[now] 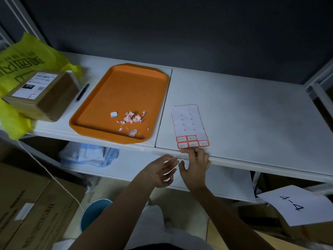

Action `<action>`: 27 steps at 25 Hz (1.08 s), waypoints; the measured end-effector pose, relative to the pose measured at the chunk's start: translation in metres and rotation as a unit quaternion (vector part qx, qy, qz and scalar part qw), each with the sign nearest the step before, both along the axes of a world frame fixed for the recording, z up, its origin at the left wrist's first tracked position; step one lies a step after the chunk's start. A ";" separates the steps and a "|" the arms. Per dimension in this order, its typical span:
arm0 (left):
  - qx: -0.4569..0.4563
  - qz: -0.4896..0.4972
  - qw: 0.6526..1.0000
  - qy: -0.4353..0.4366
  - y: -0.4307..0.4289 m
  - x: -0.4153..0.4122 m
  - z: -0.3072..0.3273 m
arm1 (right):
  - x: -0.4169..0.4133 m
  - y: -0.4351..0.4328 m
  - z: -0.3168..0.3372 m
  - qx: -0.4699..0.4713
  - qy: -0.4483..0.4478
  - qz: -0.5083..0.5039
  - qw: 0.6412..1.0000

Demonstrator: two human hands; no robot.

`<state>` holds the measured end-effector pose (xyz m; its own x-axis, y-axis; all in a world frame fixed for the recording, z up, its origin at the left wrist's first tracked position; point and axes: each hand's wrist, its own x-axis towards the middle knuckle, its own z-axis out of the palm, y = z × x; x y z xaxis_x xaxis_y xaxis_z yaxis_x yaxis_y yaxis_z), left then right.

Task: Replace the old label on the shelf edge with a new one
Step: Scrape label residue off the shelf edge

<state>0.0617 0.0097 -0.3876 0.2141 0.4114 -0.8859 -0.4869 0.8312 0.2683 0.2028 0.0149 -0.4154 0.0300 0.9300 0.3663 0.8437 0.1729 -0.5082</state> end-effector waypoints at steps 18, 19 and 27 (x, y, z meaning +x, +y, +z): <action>0.004 -0.001 0.999 0.041 0.003 0.008 -0.003 | 0.002 0.000 -0.002 -0.004 -0.006 0.002 1.000; 0.007 -0.003 0.999 0.044 0.002 0.008 -0.004 | 0.002 0.000 -0.002 -0.004 -0.006 0.003 1.000; 0.033 -0.029 0.999 0.015 0.006 -0.001 -0.005 | 0.003 0.000 0.000 -0.007 0.009 0.012 1.000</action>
